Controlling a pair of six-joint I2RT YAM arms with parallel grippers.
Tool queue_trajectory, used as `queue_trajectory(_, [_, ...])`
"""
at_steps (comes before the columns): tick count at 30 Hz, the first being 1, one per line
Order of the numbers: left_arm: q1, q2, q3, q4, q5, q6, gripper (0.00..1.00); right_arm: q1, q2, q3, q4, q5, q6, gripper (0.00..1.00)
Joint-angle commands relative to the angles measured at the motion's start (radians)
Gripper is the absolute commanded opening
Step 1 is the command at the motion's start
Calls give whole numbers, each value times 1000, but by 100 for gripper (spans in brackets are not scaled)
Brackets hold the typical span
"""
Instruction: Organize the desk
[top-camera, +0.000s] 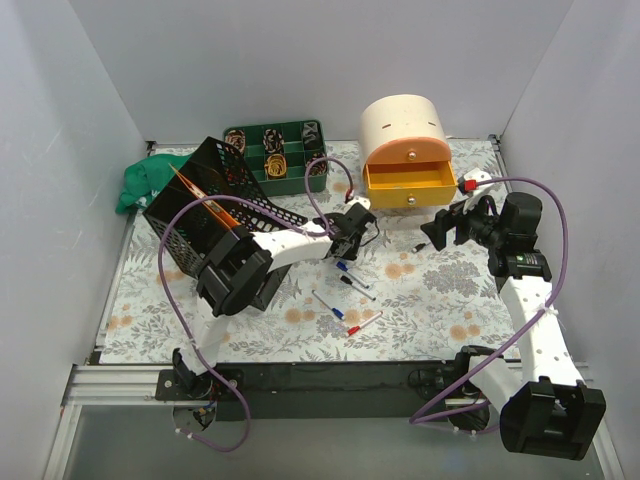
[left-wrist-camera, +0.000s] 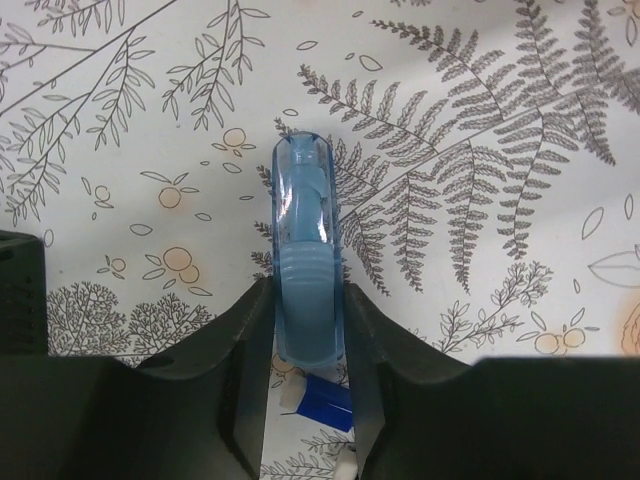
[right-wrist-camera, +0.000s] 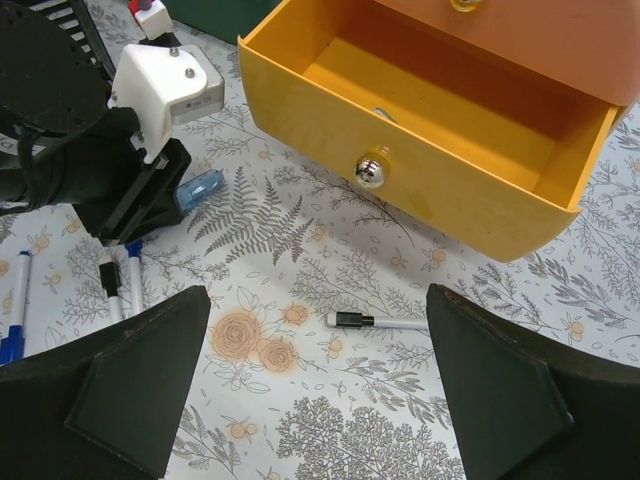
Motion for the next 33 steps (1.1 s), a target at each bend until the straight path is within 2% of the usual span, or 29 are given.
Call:
queue_trajectory(1, [-5,-144,-78,110,30,112,10,-12,-2,-11,37,-16,2,98])
queue_trajectory(8, [-5,-286,-90,210,90,340,9,-23,-10,-11,38,-10,2,98])
queue_trajectory(13, [-5,-307,-31,220,193,497,8,-27,-21,-9,37,-4,0,98])
queue_trajectory(17, [-5,-247,95,166,216,641,8,-34,-36,-9,38,2,0,98])
queue_trajectory(21, [-1,-147,308,121,211,716,7,-38,-45,-8,38,1,2,98])
queue_trajectory(29, [22,26,543,144,271,791,9,-41,-51,-6,38,-8,5,98])
queue_trajectory(31, [25,63,583,152,271,794,13,-43,-52,-8,38,-8,5,98])
queue_trajectory(33, [27,97,617,167,262,791,23,-43,-53,-8,37,-8,2,98])
